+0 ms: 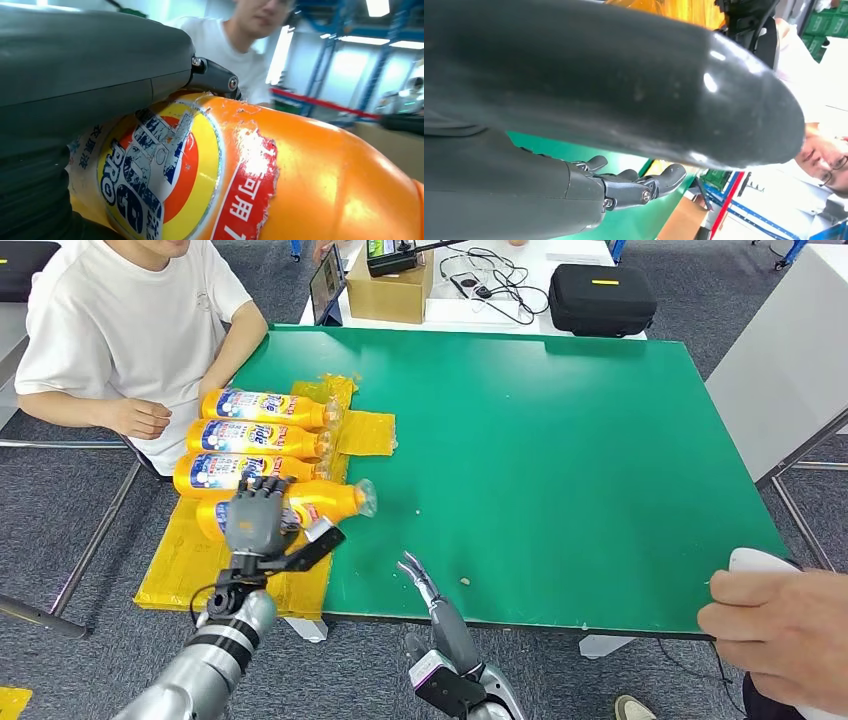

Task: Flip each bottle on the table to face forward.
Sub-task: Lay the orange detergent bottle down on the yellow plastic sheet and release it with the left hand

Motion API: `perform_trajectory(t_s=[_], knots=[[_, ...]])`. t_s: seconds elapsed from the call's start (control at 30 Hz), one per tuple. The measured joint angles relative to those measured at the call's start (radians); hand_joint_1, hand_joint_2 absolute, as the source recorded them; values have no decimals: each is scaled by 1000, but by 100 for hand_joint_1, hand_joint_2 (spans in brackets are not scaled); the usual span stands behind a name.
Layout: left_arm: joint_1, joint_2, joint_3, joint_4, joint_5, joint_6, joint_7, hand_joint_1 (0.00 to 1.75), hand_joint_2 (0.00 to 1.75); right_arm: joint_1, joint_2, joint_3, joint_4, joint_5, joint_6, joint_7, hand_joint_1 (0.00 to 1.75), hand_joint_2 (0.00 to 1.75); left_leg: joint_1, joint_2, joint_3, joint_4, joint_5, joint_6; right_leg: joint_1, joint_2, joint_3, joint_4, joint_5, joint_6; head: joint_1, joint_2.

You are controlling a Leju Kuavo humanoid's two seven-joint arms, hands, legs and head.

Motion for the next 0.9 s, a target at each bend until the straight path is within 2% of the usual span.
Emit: perform_trajectory(t_s=[0.07,0.1,0.13,0.17,0.23,0.27,0.3,0.37,0.6,0.77,0.9], knots=[[-26,16,0,43,-2,0,6,171,175,-4,1,-4,4,-2,2,-1,0,0,0,0,0,0,1,0,0,0,0,0,0,-1,0,0],[-35,21,0,60,1,0,7,161,175,-6,2,-6,6,-2,3,-1,0,0,0,0,0,0,1,0,0,0,0,0,0,-1,0,0],[-42,25,1,76,10,-1,7,138,175,-8,2,-7,9,-3,3,-1,0,0,0,0,0,0,1,0,0,0,0,0,0,-1,0,0],[-48,29,1,92,25,-4,8,108,175,-9,3,-10,11,-6,5,-1,0,0,0,0,0,0,1,0,0,0,0,0,0,-1,0,0],[-58,35,2,122,62,-21,10,40,175,-9,6,-20,16,-20,16,2,0,0,0,0,-1,0,1,0,0,0,0,0,0,-1,0,0],[-61,39,2,136,75,-39,15,19,175,-8,7,-27,18,-28,26,4,0,0,0,0,-1,0,1,0,0,0,0,0,0,-1,0,0],[-65,45,1,149,80,-64,23,6,175,-8,9,-34,21,-35,37,6,0,0,0,0,-1,0,1,0,0,0,0,0,0,-1,0,0],[-80,59,-6,176,74,-131,44,0,175,-8,11,-48,28,-44,54,8,0,0,0,0,-1,0,1,0,0,0,0,0,0,-1,0,0],[-132,89,-39,204,134,-369,59,0,175,-6,34,-116,49,-74,83,8,0,0,0,0,3,0,1,0,0,0,3,0,0,-1,0,0],[-142,95,-56,201,161,-420,58,0,175,-5,45,-138,60,-74,93,8,0,0,0,0,6,0,1,-1,0,0,6,0,0,-1,0,0],[-149,106,-94,179,176,-514,66,0,175,-5,53,-153,66,-75,105,7,0,0,0,-2,7,0,1,-1,0,-1,8,0,0,-1,0,0]])
